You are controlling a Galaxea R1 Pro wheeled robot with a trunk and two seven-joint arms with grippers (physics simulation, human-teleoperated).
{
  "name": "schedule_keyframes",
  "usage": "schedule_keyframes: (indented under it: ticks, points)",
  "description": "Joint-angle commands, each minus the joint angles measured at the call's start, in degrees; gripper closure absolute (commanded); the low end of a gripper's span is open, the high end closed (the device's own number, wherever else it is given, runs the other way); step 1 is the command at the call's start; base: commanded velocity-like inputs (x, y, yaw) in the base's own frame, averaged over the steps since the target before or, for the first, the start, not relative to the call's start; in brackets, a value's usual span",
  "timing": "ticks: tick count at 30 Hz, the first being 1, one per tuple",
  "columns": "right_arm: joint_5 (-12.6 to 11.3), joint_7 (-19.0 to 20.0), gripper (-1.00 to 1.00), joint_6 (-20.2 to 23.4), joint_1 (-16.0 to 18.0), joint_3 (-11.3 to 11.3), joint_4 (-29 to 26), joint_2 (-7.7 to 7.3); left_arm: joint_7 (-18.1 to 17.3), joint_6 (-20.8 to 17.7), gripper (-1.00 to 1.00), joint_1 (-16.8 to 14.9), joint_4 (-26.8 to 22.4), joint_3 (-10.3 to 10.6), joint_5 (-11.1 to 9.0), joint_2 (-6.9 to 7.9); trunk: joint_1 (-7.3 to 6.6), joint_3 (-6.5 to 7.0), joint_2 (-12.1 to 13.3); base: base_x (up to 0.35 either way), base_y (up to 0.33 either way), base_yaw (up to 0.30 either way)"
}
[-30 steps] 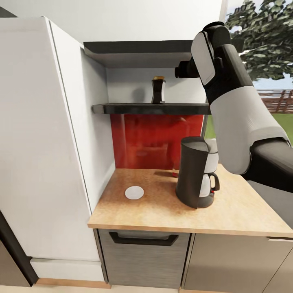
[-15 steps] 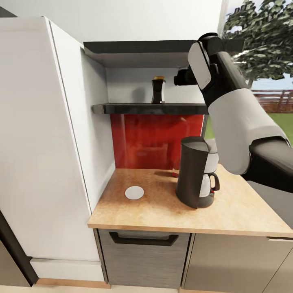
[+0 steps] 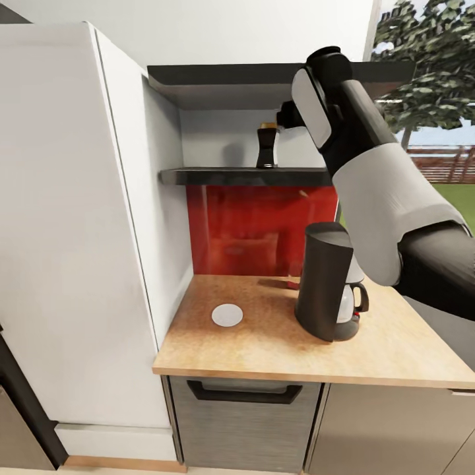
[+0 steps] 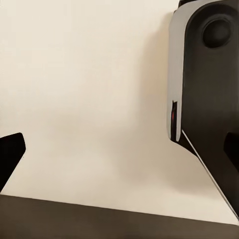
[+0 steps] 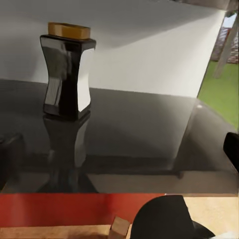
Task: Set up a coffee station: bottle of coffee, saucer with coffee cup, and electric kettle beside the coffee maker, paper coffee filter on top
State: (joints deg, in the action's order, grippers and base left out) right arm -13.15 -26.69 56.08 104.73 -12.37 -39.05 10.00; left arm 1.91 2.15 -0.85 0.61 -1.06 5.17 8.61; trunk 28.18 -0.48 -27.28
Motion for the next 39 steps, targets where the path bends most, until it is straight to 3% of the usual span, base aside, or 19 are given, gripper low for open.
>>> schedule_keyframes:
  ticks: [1, 14, 18, 21, 30, 39]
  points:
    - [-0.6, -0.6, -1.0, 0.1, 0.0, -0.2, -0.5, 0.0, 0.2, 0.2, -1.0, 0.0, 0.1, -0.1, 0.5, 0.0, 0.02, -0.05, -0.1, 0.002, 0.004, 0.0]
    - [-0.7, -0.5, -1.0, -0.2, -0.3, -0.4, -0.9, 0.0, 0.3, 0.2, -1.0, 0.0, 0.3, 0.1, 0.6, 0.09, 0.02, -0.05, -0.1, 0.125, 0.123, 0.0]
    - [-0.7, -0.5, -1.0, -5.3, -2.0, -0.4, -0.7, 0.0, 0.2, 0.2, -1.0, 0.1, 0.3, 0.0, 0.6, 0.19, 0.02, -0.05, -0.1, 0.211, 0.255, 0.0]
    - [-0.7, -0.5, -1.0, -6.4, -2.3, -0.4, -0.5, 0.0, 0.2, 0.2, -1.0, 0.1, 0.3, 0.0, 0.6, 0.25, 0.02, -0.05, -0.1, 0.211, 0.256, 0.0]
    - [-0.7, -0.5, -1.0, -6.7, -2.5, -0.4, -0.9, 0.0, 0.2, 0.2, -1.0, 0.1, 0.3, 0.1, 0.6, 0.19, 0.02, -0.05, -0.1, 0.236, 0.174, 0.0]
    - [-0.3, -0.7, -1.0, -6.6, -2.5, -0.3, -1.3, 0.0, 0.2, 0.2, -1.0, 0.1, 0.4, 0.2, 0.7, 0.18, 0.02, -0.05, -0.1, 0.03, 0.01, 0.0]
